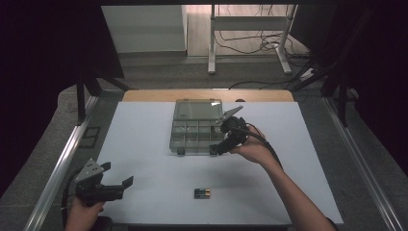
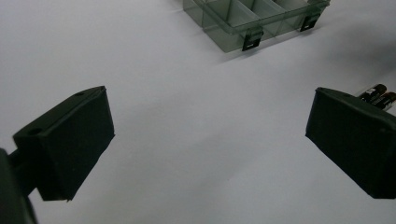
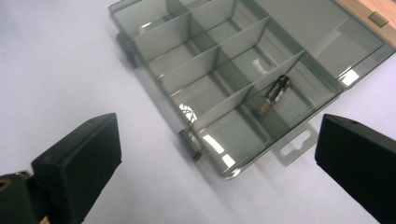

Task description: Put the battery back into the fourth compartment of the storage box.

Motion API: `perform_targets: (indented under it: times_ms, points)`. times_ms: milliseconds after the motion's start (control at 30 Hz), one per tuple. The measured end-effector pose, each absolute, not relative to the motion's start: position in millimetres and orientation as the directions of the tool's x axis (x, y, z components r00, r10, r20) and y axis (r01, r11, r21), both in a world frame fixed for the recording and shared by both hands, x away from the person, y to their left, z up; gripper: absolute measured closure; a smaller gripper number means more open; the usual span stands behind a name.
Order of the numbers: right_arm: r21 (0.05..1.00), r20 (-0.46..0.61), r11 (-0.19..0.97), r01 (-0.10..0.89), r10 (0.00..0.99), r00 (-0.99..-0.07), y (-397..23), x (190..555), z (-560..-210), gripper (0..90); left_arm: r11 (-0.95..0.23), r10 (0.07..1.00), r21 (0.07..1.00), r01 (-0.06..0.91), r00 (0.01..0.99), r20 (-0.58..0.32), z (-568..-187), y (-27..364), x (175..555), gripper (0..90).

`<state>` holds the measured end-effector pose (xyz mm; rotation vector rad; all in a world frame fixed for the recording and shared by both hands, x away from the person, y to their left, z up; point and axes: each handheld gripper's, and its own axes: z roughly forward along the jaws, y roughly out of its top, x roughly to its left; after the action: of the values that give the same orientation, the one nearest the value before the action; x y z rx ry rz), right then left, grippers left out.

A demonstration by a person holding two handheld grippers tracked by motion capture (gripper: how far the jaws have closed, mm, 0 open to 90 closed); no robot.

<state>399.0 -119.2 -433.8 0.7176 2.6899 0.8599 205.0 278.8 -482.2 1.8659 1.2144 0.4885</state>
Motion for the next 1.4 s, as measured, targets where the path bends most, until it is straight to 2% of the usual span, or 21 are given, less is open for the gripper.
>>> perform_targets:
  times_ms: [233, 700, 967, 1000, 1333, 1400]
  points:
    - [0.607, -0.050, 0.706, 0.365, 0.492, -0.869, -121.6, 376.8, -434.9, 0.0, -0.180, 0.884, 0.809, 0.559, 0.453, -0.117, -482.3, 278.8, 205.2, 1.6]
    - [0.571, -0.010, 0.711, 0.411, 0.506, -0.863, -123.0, 345.2, -444.0, 0.0, -0.180, 0.882, 0.811, 0.557, 0.456, -0.118, -482.1, 278.9, 205.0, 1.6]
    - [0.557, -0.045, 0.737, 0.383, 0.487, -0.872, -117.2, 332.2, -448.7, 10.4, -0.184, 0.881, 0.811, 0.555, 0.459, -0.113, -482.0, 278.5, 205.0, 1.6]
    - [0.550, -0.032, 0.744, 0.379, 0.472, -0.881, -114.4, 328.9, -449.7, 14.0, -0.185, 0.881, 0.811, 0.555, 0.459, -0.113, -482.0, 278.5, 205.0, 1.6]
    - [0.523, -0.010, 0.776, 0.352, 0.419, -0.908, -102.8, 320.2, -459.9, 26.5, -0.187, 0.880, 0.811, 0.555, 0.461, -0.112, -482.0, 278.4, 205.1, 1.7]
    - [0.512, 0.009, 0.787, 0.344, 0.396, -0.918, -98.9, 317.8, -462.9, 31.5, -0.187, 0.880, 0.811, 0.555, 0.462, -0.113, -482.0, 278.4, 205.0, 1.7]
